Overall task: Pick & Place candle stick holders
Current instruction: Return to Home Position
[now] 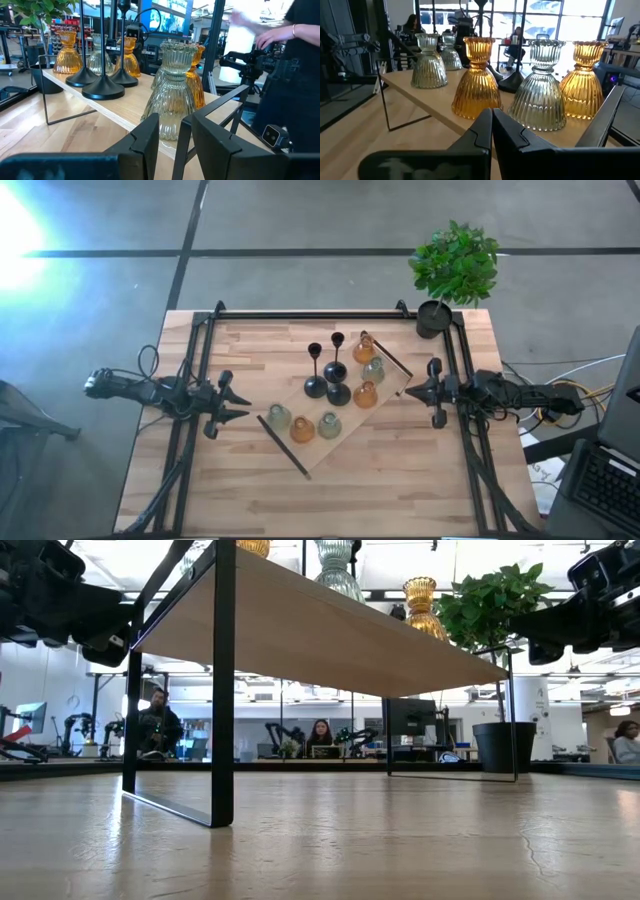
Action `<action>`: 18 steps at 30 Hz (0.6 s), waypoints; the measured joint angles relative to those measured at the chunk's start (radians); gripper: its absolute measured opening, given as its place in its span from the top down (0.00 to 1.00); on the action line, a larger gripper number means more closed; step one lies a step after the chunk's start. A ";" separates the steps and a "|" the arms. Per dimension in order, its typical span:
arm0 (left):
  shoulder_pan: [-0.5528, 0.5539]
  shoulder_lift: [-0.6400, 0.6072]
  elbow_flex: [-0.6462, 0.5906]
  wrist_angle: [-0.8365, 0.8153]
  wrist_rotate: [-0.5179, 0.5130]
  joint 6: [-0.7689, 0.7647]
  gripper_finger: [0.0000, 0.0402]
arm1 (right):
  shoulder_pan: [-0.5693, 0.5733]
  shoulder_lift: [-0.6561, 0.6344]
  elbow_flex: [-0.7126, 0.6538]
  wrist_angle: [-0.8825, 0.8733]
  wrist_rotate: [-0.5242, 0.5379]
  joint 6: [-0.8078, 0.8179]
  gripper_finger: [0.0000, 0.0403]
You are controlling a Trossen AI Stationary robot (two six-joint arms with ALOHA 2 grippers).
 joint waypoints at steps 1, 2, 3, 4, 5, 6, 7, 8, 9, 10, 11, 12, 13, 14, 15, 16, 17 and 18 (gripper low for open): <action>0.000 0.000 0.000 0.000 0.000 0.000 0.70 | 0.000 0.000 0.000 0.001 0.000 0.000 0.98; 0.000 0.000 0.000 0.000 0.000 0.000 0.70 | 0.000 0.000 0.000 0.000 0.000 0.000 0.98; 0.000 0.000 0.000 0.000 0.000 0.000 0.70 | 0.000 0.000 0.000 -0.001 0.000 0.000 0.98; 0.000 0.000 0.000 0.000 0.000 0.000 0.70 | 0.000 0.000 0.000 -0.001 0.000 0.000 0.98; 0.000 0.000 0.000 0.000 0.000 0.000 0.70 | 0.000 0.000 0.000 -0.001 0.000 0.000 0.98; 0.000 0.000 0.000 0.000 0.000 0.000 0.70 | 0.000 0.000 0.000 -0.001 0.000 0.000 0.98; 0.000 0.000 0.000 0.000 0.000 0.000 0.70 | 0.000 0.000 0.000 -0.001 0.000 0.000 0.98; 0.000 0.000 0.000 0.000 0.000 0.000 0.70 | 0.000 0.002 0.000 -0.001 0.000 0.000 0.98; 0.000 0.000 0.000 0.000 0.000 0.000 0.70 | 0.000 0.003 0.000 -0.001 0.000 0.000 0.98; 0.000 0.000 0.000 0.000 0.000 0.000 0.70 | 0.000 0.004 0.000 -0.001 0.000 0.000 0.98; 0.000 0.000 0.000 0.000 0.000 0.000 0.70 | 0.000 0.007 0.000 -0.001 0.000 0.000 0.98; 0.000 0.000 0.000 0.000 0.000 0.000 0.70 | 0.000 0.008 0.000 -0.001 0.000 0.000 0.98; 0.000 0.000 0.000 0.000 0.000 0.000 0.70 | 0.000 0.010 0.000 -0.001 0.000 0.000 0.98; 0.000 0.000 0.000 0.000 0.000 0.000 0.70 | 0.000 0.010 0.000 -0.001 0.000 0.000 0.98; 0.000 0.000 0.000 0.000 0.000 0.000 0.70 | 0.000 0.010 0.000 -0.001 0.000 0.000 0.98; 0.000 0.000 0.000 0.000 0.000 0.000 0.70 | 0.000 0.010 0.000 -0.001 0.000 0.000 0.98; 0.000 0.000 0.000 0.000 0.000 0.000 0.70 | 0.000 0.009 0.000 -0.001 0.001 0.000 0.98; 0.000 0.000 0.000 0.000 0.000 0.000 0.70 | 0.000 0.009 0.000 -0.001 0.000 0.000 0.98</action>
